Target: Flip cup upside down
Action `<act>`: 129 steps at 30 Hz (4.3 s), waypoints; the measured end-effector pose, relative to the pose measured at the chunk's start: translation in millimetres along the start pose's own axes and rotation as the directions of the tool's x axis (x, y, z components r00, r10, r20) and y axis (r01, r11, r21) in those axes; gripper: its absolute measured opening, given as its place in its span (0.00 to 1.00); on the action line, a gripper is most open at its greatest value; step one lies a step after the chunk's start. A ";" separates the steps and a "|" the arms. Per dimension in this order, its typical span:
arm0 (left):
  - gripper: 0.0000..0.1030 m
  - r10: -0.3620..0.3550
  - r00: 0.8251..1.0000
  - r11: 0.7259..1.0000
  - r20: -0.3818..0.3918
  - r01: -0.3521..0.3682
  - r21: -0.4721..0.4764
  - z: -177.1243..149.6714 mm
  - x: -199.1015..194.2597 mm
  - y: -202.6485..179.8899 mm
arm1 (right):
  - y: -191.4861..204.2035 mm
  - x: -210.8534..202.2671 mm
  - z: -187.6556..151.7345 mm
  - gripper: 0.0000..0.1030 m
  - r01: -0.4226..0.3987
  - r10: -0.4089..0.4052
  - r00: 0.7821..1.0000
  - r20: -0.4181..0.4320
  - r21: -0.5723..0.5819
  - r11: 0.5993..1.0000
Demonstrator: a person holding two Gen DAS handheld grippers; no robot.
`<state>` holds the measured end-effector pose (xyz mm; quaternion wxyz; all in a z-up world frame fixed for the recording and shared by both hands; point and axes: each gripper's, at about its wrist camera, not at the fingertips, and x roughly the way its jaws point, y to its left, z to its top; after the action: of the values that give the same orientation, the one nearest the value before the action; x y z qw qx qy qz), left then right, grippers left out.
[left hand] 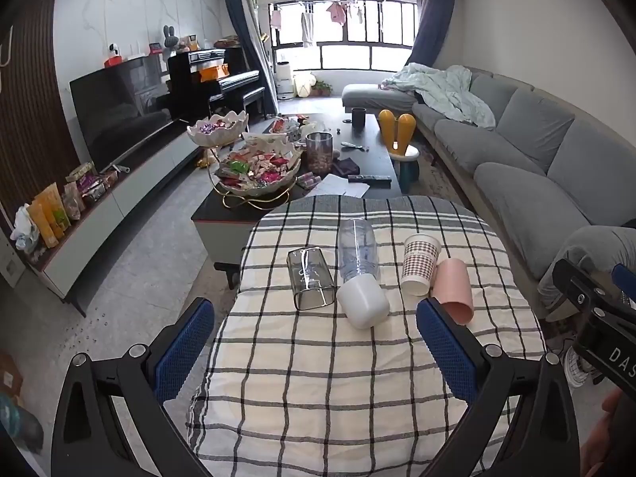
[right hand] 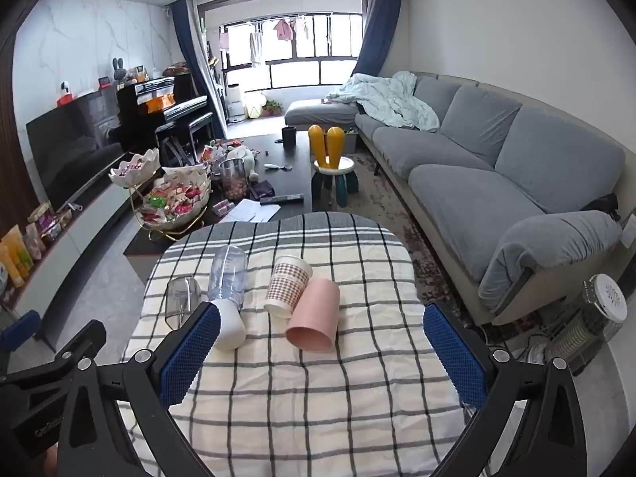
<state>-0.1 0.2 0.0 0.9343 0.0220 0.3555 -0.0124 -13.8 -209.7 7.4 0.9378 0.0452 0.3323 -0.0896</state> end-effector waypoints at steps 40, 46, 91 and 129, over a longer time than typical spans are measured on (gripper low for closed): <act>1.00 0.019 0.997 1.000 0.076 -0.019 0.008 4.4 -10.7 1.6 | 1.0 -0.3 -0.5 1.00 -0.001 0.001 1.000 0.007 0.002 1.000; 1.00 0.020 0.997 1.000 0.077 -0.021 0.008 4.7 -10.6 0.7 | 1.0 0.2 -0.8 1.00 -0.003 0.003 1.000 0.007 0.003 1.000; 1.00 0.054 0.997 0.999 -0.060 -0.054 0.002 -3.8 97.2 8.4 | 17.4 116.8 -11.9 1.00 0.040 -0.038 0.985 -0.166 0.006 0.999; 1.00 0.033 0.975 0.999 -0.218 -0.035 -0.003 -33.1 204.2 -1.0 | 17.4 264.3 -58.2 0.72 0.087 -0.063 0.912 -0.406 0.041 0.995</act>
<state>130.5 -0.6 -160.5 0.8899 0.0261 0.4553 0.0072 155.5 -220.8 -204.2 0.8432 0.0771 0.5174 -0.1239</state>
